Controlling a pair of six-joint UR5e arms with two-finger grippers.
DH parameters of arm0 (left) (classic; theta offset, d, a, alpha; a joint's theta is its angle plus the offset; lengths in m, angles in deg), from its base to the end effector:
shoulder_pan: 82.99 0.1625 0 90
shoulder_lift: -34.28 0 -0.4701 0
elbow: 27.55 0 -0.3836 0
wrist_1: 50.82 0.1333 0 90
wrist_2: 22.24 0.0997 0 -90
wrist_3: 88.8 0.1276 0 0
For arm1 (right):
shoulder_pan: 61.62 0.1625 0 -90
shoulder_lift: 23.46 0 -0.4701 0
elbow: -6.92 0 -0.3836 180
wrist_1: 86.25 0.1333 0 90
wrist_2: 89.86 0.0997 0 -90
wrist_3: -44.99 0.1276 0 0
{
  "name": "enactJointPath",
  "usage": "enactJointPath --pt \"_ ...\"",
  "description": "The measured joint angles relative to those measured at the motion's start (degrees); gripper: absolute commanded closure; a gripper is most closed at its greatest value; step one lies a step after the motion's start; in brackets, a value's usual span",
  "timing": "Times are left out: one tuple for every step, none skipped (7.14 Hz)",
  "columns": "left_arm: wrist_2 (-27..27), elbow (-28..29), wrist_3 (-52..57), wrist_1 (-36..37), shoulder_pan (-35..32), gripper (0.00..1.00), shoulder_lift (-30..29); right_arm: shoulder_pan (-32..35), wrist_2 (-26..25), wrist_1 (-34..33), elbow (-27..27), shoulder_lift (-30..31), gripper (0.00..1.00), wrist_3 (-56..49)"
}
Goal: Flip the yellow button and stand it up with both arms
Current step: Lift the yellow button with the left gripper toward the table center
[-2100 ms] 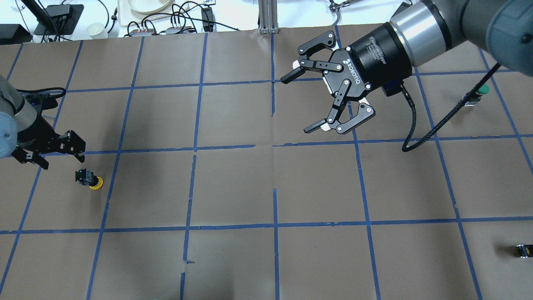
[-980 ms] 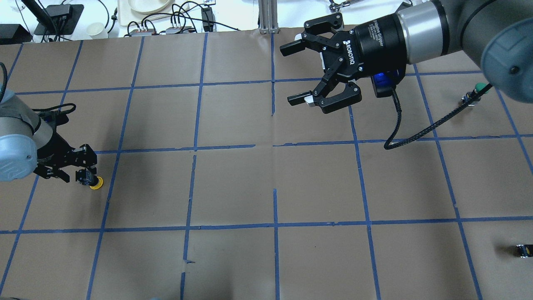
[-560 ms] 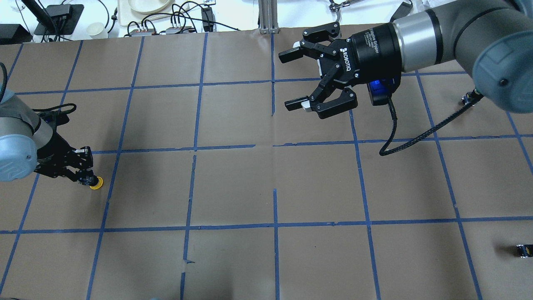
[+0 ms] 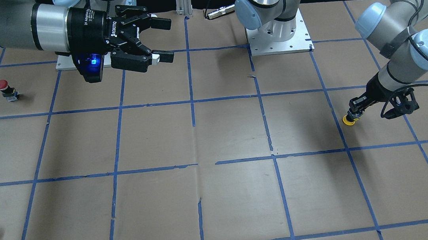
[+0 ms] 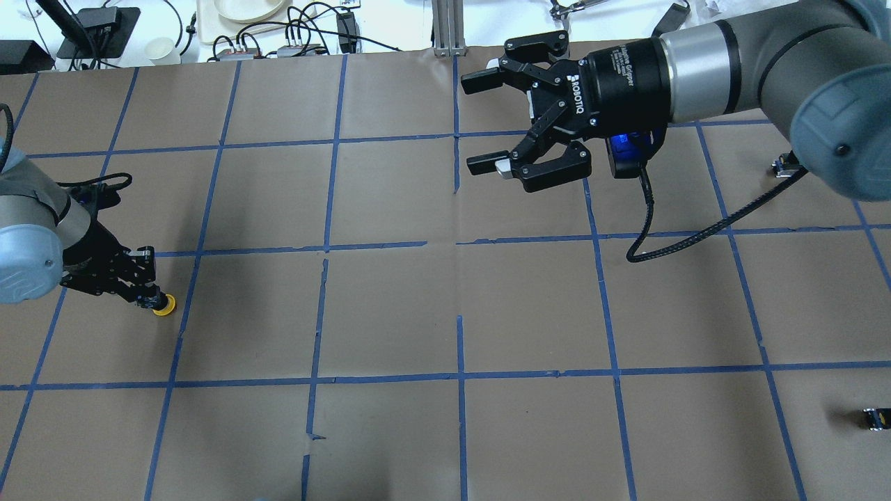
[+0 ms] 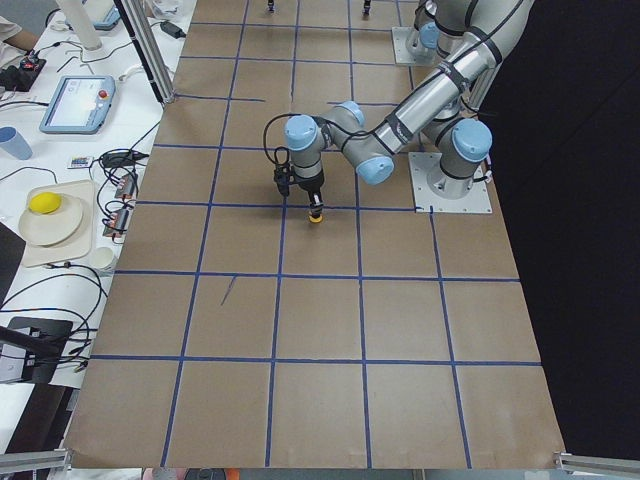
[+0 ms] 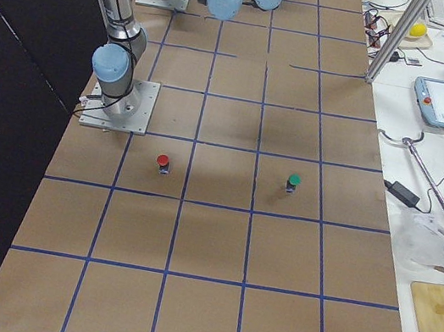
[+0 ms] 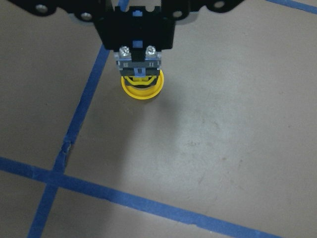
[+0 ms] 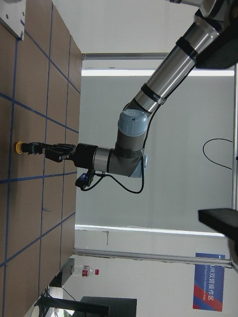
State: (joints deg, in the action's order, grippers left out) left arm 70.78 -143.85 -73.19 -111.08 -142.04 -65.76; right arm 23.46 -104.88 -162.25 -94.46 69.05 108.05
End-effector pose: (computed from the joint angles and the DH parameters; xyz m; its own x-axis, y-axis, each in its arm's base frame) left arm 0.1359 -0.4728 0.2601 -0.9653 -0.2604 -0.0195 -0.2607 0.9573 0.1248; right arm 0.2181 -0.4578 0.5038 -0.0319 0.9979 -0.0567 0.2373 0.0627 0.9694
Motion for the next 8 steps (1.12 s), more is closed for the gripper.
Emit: enactJointPath --pt "-2.0 0.5 -0.9 -2.1 -0.9 0.86 0.8 0.0 0.1 0.0 0.0 0.0 0.0 0.0" --pt "-4.2 1.2 -4.2 -4.8 -2.1 0.88 1.9 0.0 0.2 0.0 -0.1 0.0 0.0 0.0" --pt "-7.3 1.6 -10.7 -7.6 -3.4 0.89 3.2 0.0 0.2 0.0 -0.4 0.0 0.0 0.0" --pt "-11.3 1.6 -18.2 -10.2 -4.9 0.89 4.7 0.0 0.1 -0.1 -0.6 -0.1 0.0 0.0" --pt "-16.2 1.5 -26.1 -13.0 -7.2 0.89 6.1 0.0 0.0 -0.4 -0.8 -0.1 0.0 0.0" --pt "-21.1 1.4 -33.3 -15.1 -9.8 0.89 7.0 0.0 0.1 -0.7 -0.9 -0.2 0.0 -0.2" --pt "-26.2 1.5 -40.5 -16.5 -13.0 0.89 7.4 0.0 0.3 -0.8 -0.9 -0.2 0.0 -0.4" --pt "-31.1 1.7 -47.8 -17.2 -16.1 0.89 8.1 0.0 0.5 -0.8 -0.9 -0.2 0.0 -0.4"
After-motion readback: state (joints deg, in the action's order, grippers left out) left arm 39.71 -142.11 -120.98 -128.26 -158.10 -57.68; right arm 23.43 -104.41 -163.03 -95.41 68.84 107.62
